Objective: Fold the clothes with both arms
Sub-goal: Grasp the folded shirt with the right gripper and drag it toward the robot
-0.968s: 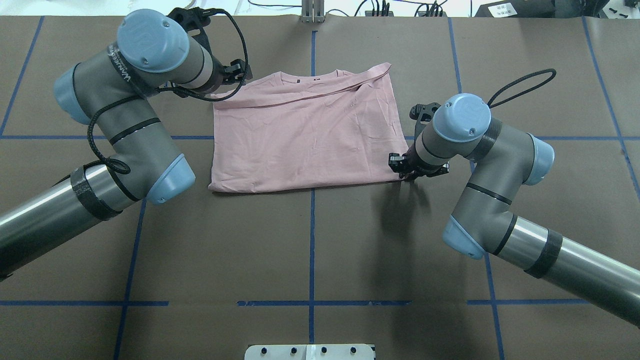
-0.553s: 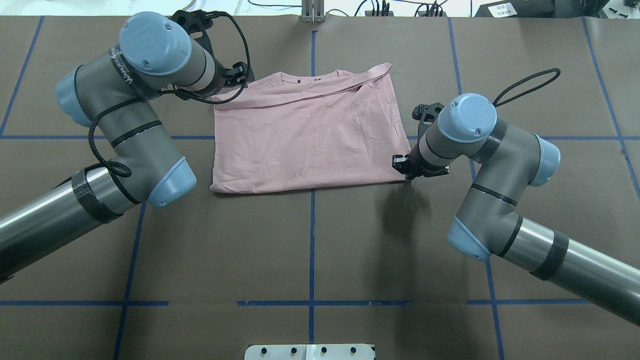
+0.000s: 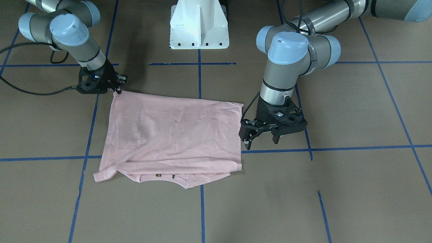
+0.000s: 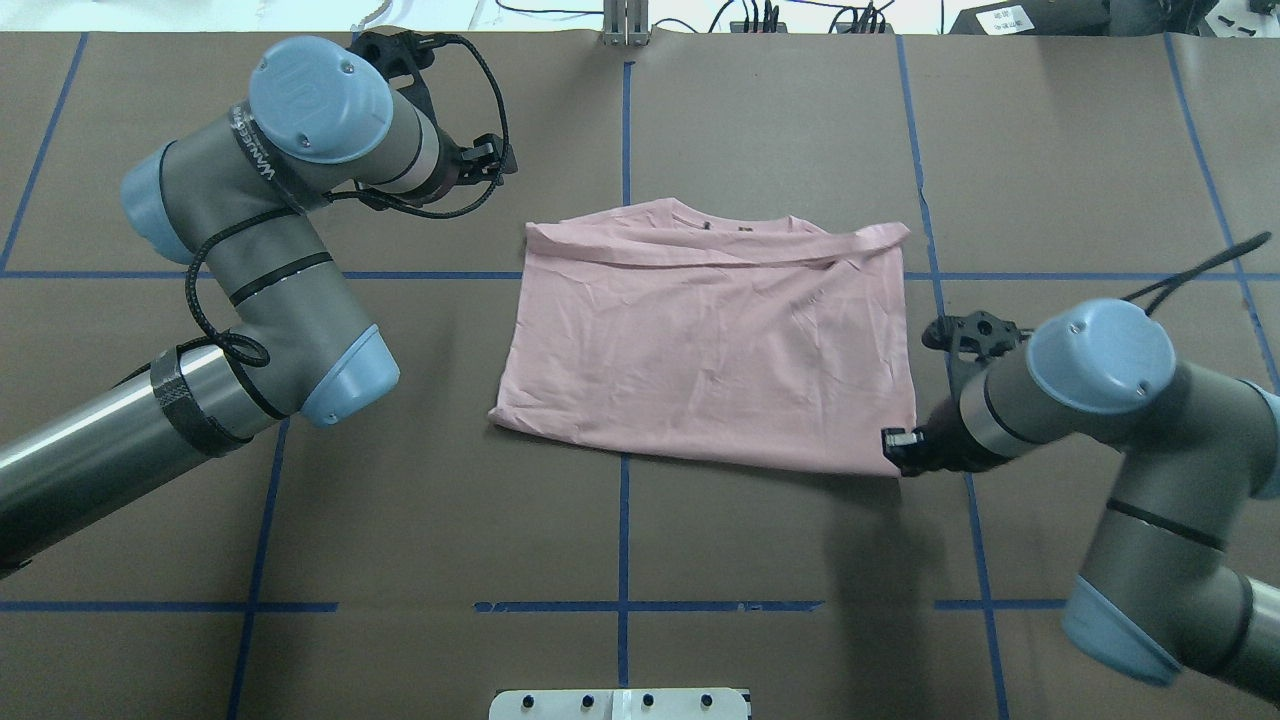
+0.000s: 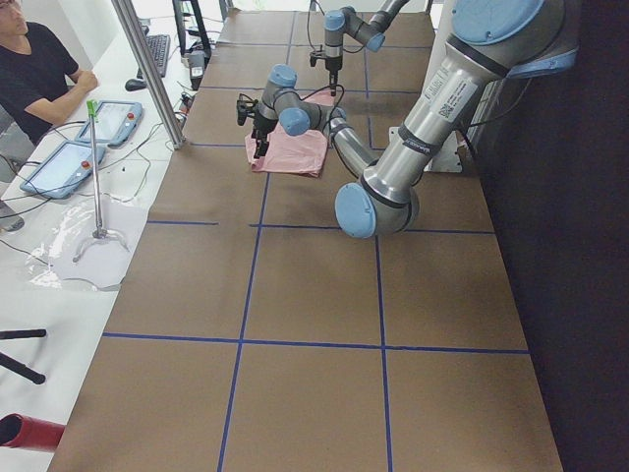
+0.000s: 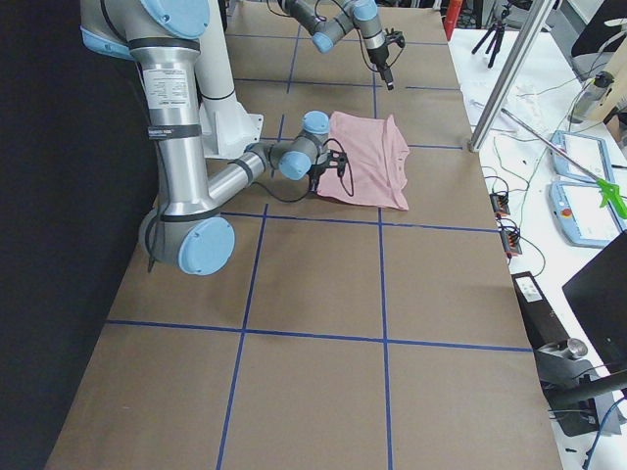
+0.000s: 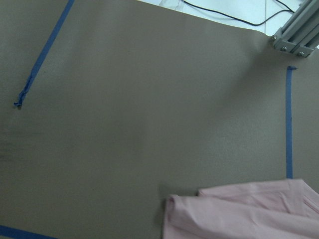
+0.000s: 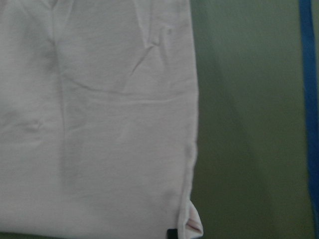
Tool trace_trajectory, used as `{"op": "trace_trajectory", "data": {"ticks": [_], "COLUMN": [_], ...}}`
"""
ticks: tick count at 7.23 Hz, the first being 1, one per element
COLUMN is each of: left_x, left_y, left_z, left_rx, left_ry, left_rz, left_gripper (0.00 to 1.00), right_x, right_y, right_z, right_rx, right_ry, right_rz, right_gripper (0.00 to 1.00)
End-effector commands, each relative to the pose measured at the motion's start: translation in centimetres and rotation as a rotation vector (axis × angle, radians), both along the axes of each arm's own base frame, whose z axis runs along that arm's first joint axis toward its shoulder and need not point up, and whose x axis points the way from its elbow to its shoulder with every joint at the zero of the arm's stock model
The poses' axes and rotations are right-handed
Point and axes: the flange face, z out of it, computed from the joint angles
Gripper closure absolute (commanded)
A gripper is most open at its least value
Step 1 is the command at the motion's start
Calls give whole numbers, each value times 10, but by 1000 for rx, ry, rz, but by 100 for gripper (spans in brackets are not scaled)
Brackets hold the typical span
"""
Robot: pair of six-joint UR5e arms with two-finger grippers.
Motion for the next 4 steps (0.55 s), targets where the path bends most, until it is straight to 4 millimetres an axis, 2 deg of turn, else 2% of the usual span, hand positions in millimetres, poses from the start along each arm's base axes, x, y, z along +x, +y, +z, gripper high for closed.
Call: {"op": "trace_trajectory", "data": {"ticks": [1, 2, 3, 4], "left_x": [8, 14, 19, 24], "left_y": [14, 24, 35, 51], "left_z": [-3, -7, -14, -25], "left_rx": [-18, -25, -22, -23], "left_ry": [25, 40, 57, 83], "left_rz": [-2, 1, 12, 31], "left_gripper": [0, 0, 0, 0], "right_x": [19, 5, -3, -7], "right_y": [113, 145, 168, 172], "right_z": [-13, -18, -30, -39], "right_rx": [-88, -148, -173, -189], "right_ry": [3, 8, -2, -9], "right_rz": [-142, -170, -179, -126], "right_gripper": [100, 73, 1, 0]}}
